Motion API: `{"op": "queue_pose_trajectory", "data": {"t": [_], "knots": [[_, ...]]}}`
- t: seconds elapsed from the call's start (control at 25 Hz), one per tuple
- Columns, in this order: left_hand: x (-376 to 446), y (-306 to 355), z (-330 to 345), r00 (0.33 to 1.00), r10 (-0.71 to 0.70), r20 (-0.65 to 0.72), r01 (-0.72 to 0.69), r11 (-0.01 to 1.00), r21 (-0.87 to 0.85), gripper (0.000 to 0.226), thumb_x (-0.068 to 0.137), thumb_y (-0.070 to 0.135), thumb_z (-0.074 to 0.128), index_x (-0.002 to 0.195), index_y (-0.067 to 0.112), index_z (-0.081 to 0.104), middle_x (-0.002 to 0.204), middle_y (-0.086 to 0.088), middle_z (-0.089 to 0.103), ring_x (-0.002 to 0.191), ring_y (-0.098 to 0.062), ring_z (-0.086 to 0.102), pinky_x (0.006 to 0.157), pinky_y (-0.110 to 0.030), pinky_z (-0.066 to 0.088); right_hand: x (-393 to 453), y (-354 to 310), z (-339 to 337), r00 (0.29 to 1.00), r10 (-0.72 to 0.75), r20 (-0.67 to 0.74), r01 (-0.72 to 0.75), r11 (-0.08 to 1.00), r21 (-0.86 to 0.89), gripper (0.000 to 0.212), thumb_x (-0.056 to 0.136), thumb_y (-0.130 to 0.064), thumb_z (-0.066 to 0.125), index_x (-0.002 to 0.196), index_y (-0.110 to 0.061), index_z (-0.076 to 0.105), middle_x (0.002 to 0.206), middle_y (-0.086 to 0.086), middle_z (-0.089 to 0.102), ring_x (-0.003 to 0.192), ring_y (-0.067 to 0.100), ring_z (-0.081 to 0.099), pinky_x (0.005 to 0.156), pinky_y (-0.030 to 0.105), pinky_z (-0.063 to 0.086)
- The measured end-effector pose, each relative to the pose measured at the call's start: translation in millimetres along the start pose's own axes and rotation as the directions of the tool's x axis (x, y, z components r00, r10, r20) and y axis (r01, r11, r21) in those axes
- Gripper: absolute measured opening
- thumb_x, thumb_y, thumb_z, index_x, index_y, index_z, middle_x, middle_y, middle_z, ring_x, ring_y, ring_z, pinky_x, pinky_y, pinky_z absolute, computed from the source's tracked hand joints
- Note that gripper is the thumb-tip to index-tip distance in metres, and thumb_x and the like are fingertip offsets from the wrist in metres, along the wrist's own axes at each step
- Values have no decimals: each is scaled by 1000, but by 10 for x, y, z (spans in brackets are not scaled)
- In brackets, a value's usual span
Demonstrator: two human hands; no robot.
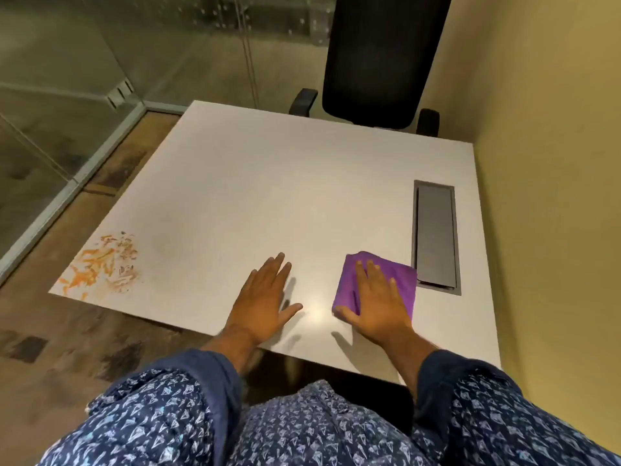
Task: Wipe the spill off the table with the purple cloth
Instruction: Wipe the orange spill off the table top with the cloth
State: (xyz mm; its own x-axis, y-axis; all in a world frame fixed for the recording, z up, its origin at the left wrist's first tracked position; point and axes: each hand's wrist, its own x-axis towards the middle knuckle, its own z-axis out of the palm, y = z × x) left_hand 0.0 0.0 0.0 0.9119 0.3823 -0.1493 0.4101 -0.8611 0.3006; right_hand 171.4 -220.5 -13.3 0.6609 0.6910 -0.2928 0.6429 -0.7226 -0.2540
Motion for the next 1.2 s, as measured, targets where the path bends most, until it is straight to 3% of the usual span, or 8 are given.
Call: {"op": "queue_pose_trajectory", "data": {"t": [0.32, 0.44, 0.6, 0.72, 0.84, 0.92, 1.04, 1.2], "knots": [[27, 326, 364, 985, 104, 138, -93, 992, -83, 91, 102, 63, 54, 171, 26, 9, 181, 6, -5, 168, -18, 1, 135, -45, 18, -269, 235, 361, 961, 74, 268, -49, 994, -98, 75, 94, -68, 61, 157, -32, 41, 179, 12, 8, 166, 36, 6, 129, 61, 17], [-70, 360, 446, 984, 120, 128, -103, 986, -133, 91, 101, 65, 54, 171, 28, 11, 181, 8, -1, 167, -17, 5, 134, -45, 21, -220, 186, 414, 912, 111, 394, -59, 988, -141, 73, 95, -55, 67, 157, -27, 41, 178, 6, 11, 165, 38, 10, 128, 65, 20], [-276, 107, 465, 990, 88, 106, -67, 981, -181, 92, 98, 70, 53, 170, 29, 12, 181, 9, 2, 167, -18, 10, 133, -42, 22, -84, 114, 418, 923, 165, 348, -153, 986, -62, 62, 91, -34, 75, 145, -16, 49, 153, 6, 46, 142, 31, 47, 118, 53, 40], [-410, -205, 410, 993, -24, 116, 54, 964, -259, 91, 98, 71, 53, 170, 31, 15, 180, 11, 4, 166, -16, 11, 131, -43, 24, 49, -94, 403, 963, 177, 203, -229, 935, 270, 40, 87, -13, 83, 124, -7, 68, 126, 11, 67, 112, 29, 64, 91, 33, 47], [-606, -673, 309, 984, -116, 132, 156, 924, -349, 89, 98, 69, 55, 170, 33, 15, 180, 13, 8, 165, -16, 13, 132, -46, 27, 183, -721, 389, 916, 399, 32, -300, 630, 716, 30, 85, -5, 87, 112, -6, 74, 108, 12, 74, 101, 36, 70, 83, 32, 51], [-769, -1071, 194, 987, -115, 110, 149, 908, -391, 85, 99, 66, 57, 169, 33, 20, 179, 13, 13, 165, -15, 16, 132, -45, 28, 300, -1282, 388, 866, 449, 220, -336, 195, 921, 35, 87, -1, 83, 119, -8, 69, 106, 13, 73, 96, 35, 72, 82, 37, 59], [-989, -1695, -56, 994, -103, 21, 102, 896, -432, 76, 99, 58, 64, 163, 28, 37, 174, 9, 29, 160, -14, 26, 130, -42, 31, 428, -2034, 398, 859, 200, 471, -400, -310, 862, 25, 96, -1, 65, 121, -3, 68, 98, 17, 72, 88, 30, 71, 81, 41, 61], [-1351, -2761, -423, 981, -163, -101, 92, 861, -501, 65, 95, 45, 74, 151, 15, 57, 159, -4, 52, 150, -21, 44, 128, -38, 35, 627, -3059, 457, 893, -59, 446, -406, -535, 741, 38, 98, -7, 57, 134, 5, 63, 115, 22, 74, 110, 33, 72, 107, 45, 59]]}}
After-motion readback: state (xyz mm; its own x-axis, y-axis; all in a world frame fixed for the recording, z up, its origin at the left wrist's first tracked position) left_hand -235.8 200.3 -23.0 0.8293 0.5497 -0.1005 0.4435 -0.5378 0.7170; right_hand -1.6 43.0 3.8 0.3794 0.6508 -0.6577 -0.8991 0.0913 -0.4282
